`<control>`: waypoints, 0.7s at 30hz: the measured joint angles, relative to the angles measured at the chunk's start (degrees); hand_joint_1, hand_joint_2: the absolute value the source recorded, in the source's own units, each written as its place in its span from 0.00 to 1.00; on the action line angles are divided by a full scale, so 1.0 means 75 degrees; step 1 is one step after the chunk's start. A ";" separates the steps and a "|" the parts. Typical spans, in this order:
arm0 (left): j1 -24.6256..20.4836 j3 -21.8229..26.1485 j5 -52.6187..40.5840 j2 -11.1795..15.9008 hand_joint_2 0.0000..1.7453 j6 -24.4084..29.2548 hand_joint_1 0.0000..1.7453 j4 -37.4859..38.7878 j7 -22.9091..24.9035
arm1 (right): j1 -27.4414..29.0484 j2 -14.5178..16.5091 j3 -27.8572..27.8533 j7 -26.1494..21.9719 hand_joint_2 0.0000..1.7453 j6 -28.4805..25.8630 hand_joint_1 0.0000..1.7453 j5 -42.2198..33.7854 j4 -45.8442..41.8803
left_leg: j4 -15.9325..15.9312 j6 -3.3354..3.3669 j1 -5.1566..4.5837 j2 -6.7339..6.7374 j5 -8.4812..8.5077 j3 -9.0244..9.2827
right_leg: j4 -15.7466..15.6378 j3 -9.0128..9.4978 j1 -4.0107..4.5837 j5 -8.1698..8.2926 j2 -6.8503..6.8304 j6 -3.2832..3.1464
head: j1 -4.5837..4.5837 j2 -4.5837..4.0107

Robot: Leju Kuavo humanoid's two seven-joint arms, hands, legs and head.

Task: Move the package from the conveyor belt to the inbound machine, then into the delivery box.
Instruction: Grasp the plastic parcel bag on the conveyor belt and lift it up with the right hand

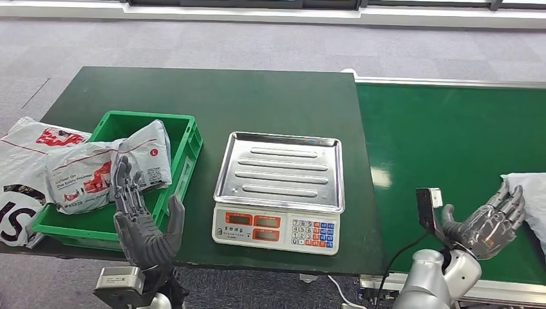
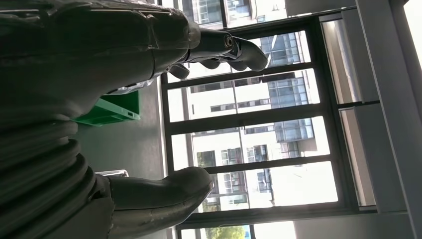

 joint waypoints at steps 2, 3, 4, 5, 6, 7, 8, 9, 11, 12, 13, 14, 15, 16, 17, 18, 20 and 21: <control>0.0001 0.0001 0.0001 0.0000 1.00 0.0001 0.00 -0.0002 0.0000 | -0.0093 -0.0059 -0.0202 0.0113 1.00 -0.0001 0.00 0.0105 0.0149 | 0.0000 0.0000 0.0000 0.0000 0.0000 0.0000 | 0.0000 0.0000 -0.0001 0.0000 0.0000 0.0000 | -0.0001 0.0000; 0.0001 0.0002 0.0001 0.0000 1.00 0.0001 0.00 -0.0003 0.0000 | -0.0130 -0.0085 -0.0273 0.0194 1.00 -0.0002 0.00 0.0156 0.0215 | 0.0000 0.0000 0.0000 0.0001 0.0000 0.0000 | 0.0000 0.0000 -0.0001 0.0000 0.0000 0.0000 | 0.0000 0.0000; 0.0001 0.0002 0.0003 0.0000 1.00 0.0001 0.00 -0.0004 0.0000 | -0.0160 -0.0114 -0.0329 0.0324 1.00 -0.0002 0.00 0.0226 0.0277 | 0.0000 0.0000 0.0000 0.0001 0.0000 0.0000 | 0.0000 0.0000 -0.0002 0.0000 0.0000 0.0000 | -0.0001 0.0000; 0.0003 0.0002 0.0013 0.0000 1.00 0.0004 0.00 -0.0004 0.0000 | -0.0183 -0.0146 -0.0365 0.0508 1.00 -0.0002 0.00 0.0311 0.0335 | 0.0000 0.0001 0.0000 0.0000 0.0000 0.0000 | 0.0000 0.0000 -0.0002 0.0000 0.0000 0.0000 | -0.0001 0.0000; 0.0006 0.0002 0.0036 0.0001 1.00 0.0015 0.00 -0.0008 0.0000 | -0.0202 -0.0187 -0.0383 0.0773 1.00 -0.0002 0.00 0.0411 0.0405 | 0.0000 0.0001 0.0000 0.0000 0.0000 0.0000 | 0.0000 0.0001 -0.0002 0.0000 -0.0001 0.0000 | 0.0000 0.0000; 0.0011 0.0002 0.0059 0.0002 1.00 0.0037 0.00 -0.0014 0.0000 | -0.0222 -0.0242 -0.0385 0.1106 1.00 -0.0002 0.00 0.0517 0.0486 | 0.0000 0.0001 0.0000 -0.0001 0.0000 -0.0001 | 0.0000 0.0002 -0.0002 0.0000 -0.0002 0.0001 | -0.0001 -0.0001; 0.0016 0.0002 0.0085 0.0004 1.00 0.0063 0.00 -0.0020 0.0000 | -0.0242 -0.0310 -0.0370 0.1506 1.00 -0.0002 0.00 0.0628 0.0589 | 0.0000 0.0001 0.0000 -0.0002 0.0000 -0.0001 | 0.0000 0.0003 -0.0002 0.0000 -0.0003 0.0001 | -0.0001 -0.0001; 0.0020 0.0002 0.0109 0.0006 1.00 0.0089 0.00 -0.0027 0.0000 | -0.0259 -0.0396 -0.0330 0.1988 1.00 -0.0002 0.00 0.0745 0.0724 | 0.0000 0.0001 0.0000 -0.0003 0.0000 -0.0001 | 0.0000 0.0004 -0.0002 0.0000 -0.0003 0.0001 | -0.0001 -0.0001; 0.0026 0.0002 0.0130 0.0009 1.00 0.0115 0.00 -0.0042 0.0000 | -0.0281 -0.0614 -0.0155 0.3030 1.00 -0.0004 0.00 0.0936 0.1093 | 0.0000 0.0001 0.0000 -0.0003 0.0000 -0.0001 | 0.0000 0.0006 -0.0003 0.0001 -0.0003 0.0001 | 0.0000 0.0000; 0.0029 0.0002 0.0136 0.0012 1.00 0.0120 0.00 -0.0053 0.0000 | -0.0289 -0.0740 -0.0026 0.3539 1.00 -0.0004 0.00 0.0988 0.1324 | 0.0000 0.0002 0.0000 -0.0003 0.0000 -0.0001 | 0.0000 0.0006 -0.0004 0.0001 -0.0003 0.0001 | 0.0000 0.0000; 0.0033 0.0002 0.0136 0.0013 1.00 0.0126 0.00 -0.0067 0.0000 | -0.0295 -0.0867 0.0118 0.3957 1.00 -0.0005 0.00 0.1009 0.1566 | 0.0000 0.0002 0.0000 -0.0003 0.0000 -0.0001 | 0.0000 0.0006 -0.0005 0.0001 -0.0003 0.0001 | 0.0000 -0.0001; 0.0038 0.0002 0.0136 0.0014 1.00 0.0139 0.00 -0.0082 0.0000 | -0.0300 -0.0985 0.0260 0.4268 1.00 -0.0005 0.00 0.1012 0.1798 | 0.0000 0.0002 0.0000 -0.0003 0.0000 0.0000 | 0.0000 0.0006 -0.0005 0.0001 -0.0003 0.0002 | 0.0000 -0.0001; 0.0045 0.0002 0.0135 0.0015 1.00 0.0153 0.00 -0.0098 0.0000 | -0.0306 -0.1087 0.0387 0.4476 1.00 -0.0006 0.00 0.1009 0.2002 | 0.0000 0.0002 0.0000 -0.0003 0.0000 0.0000 | 0.0000 0.0006 -0.0006 0.0001 -0.0002 0.0002 | 0.0000 -0.0001; 0.0055 0.0002 0.0135 0.0015 1.00 0.0167 0.00 -0.0116 0.0000 | -0.0316 -0.1173 0.0504 0.4594 1.00 -0.0007 0.00 0.1002 0.2179 | 0.0001 0.0002 0.0000 -0.0003 0.0000 0.0000 | 0.0000 0.0006 -0.0005 0.0001 -0.0002 0.0002 | 0.0000 -0.0002; 0.0065 0.0002 0.0135 0.0015 1.00 0.0177 0.00 -0.0134 0.0000 | -0.0326 -0.1243 0.0606 0.4666 1.00 -0.0007 0.00 0.0996 0.2326 | 0.0001 0.0002 -0.0001 -0.0003 0.0000 0.0001 | 0.0000 0.0005 -0.0005 0.0001 -0.0002 0.0002 | 0.0000 -0.0001; 0.0077 0.0002 0.0135 0.0015 1.00 0.0180 0.00 -0.0152 0.0000 | -0.0337 -0.1303 0.0698 0.4721 1.00 -0.0008 0.00 0.0991 0.2452 | 0.0001 0.0002 -0.0001 -0.0003 0.0000 0.0001 | 0.0000 0.0005 -0.0004 0.0001 -0.0003 0.0002 | -0.0001 -0.0001; 0.0093 0.0002 0.0135 0.0015 1.00 0.0181 0.00 -0.0179 0.0000 | -0.0358 -0.1396 0.0845 0.4795 1.00 -0.0008 0.00 0.0986 0.2652 | 0.0001 0.0002 0.0000 -0.0003 0.0001 0.0002 | 0.0000 0.0005 -0.0003 0.0001 -0.0003 0.0001 | -0.0001 0.0000; 0.0098 0.0002 0.0134 0.0015 1.00 0.0181 0.00 -0.0188 0.0000 | -0.0369 -0.1434 0.0893 0.4826 1.00 -0.0008 0.00 0.0984 0.2735 | 0.0001 0.0002 0.0000 -0.0003 0.0000 0.0002 | 0.0000 0.0005 -0.0002 0.0001 -0.0003 0.0001 | -0.0001 0.0000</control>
